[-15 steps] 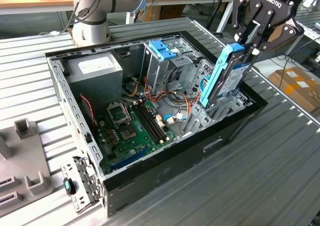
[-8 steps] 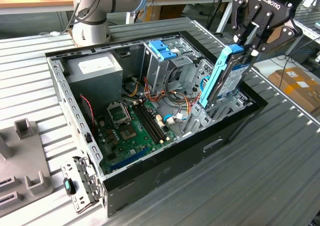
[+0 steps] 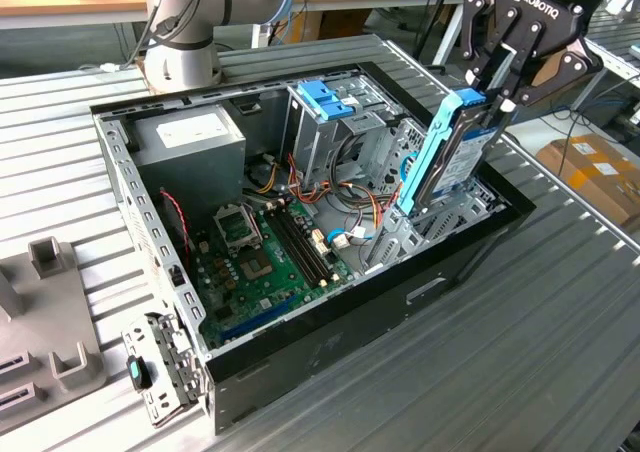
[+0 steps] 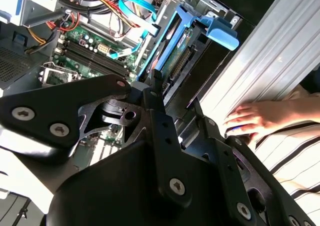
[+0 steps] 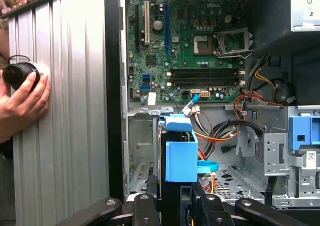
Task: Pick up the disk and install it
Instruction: 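Insert the disk into the insertion slot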
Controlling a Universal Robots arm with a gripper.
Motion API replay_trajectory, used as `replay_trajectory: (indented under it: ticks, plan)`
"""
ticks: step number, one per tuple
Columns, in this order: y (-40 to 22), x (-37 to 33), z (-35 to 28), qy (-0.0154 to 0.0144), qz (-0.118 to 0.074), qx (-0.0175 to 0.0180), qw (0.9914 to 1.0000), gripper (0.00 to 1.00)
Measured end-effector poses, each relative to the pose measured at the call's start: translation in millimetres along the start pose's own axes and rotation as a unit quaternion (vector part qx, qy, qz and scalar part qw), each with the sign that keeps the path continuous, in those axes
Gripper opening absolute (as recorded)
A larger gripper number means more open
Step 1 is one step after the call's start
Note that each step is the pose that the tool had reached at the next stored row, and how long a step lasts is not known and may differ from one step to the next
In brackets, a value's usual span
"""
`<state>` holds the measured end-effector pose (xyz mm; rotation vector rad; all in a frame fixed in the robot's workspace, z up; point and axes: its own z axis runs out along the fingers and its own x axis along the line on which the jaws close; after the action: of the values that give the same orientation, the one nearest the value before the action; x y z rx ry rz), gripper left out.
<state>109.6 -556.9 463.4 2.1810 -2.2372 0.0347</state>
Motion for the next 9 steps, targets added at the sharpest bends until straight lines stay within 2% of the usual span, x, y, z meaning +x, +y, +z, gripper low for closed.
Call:
replay_trajectory:
  ticks: [9]
  plan:
    - [0.2, -0.9, 0.0, -0.0001, -0.001, 0.0, 1.0, 0.35]
